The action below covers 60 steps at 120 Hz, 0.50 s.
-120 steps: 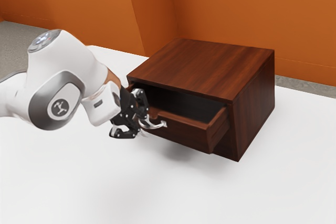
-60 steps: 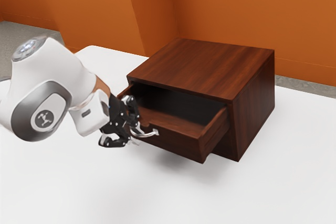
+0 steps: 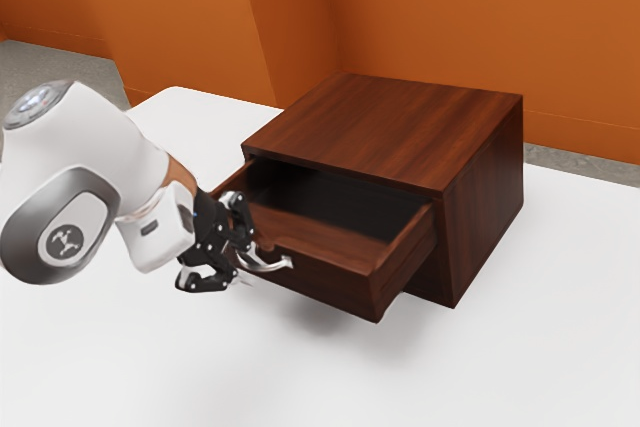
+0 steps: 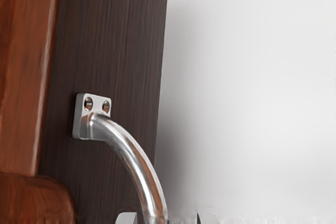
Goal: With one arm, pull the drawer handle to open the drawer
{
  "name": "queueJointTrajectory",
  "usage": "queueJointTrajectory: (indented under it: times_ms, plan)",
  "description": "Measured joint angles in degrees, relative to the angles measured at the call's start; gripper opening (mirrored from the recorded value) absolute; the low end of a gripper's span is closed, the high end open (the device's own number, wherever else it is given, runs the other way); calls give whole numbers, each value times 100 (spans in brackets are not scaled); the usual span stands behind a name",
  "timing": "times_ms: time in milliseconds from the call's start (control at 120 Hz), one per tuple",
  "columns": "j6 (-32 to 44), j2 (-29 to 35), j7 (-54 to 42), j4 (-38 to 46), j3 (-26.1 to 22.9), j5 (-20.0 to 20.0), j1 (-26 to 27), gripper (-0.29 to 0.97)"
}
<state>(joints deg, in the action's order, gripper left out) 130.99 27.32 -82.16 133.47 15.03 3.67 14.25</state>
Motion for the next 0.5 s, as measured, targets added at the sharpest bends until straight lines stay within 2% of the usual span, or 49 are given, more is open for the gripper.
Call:
queueJointTrajectory:
  times_ms: [500]
  plan:
    - [-96, 330, 117, 295, -279, 24, -132, 7]
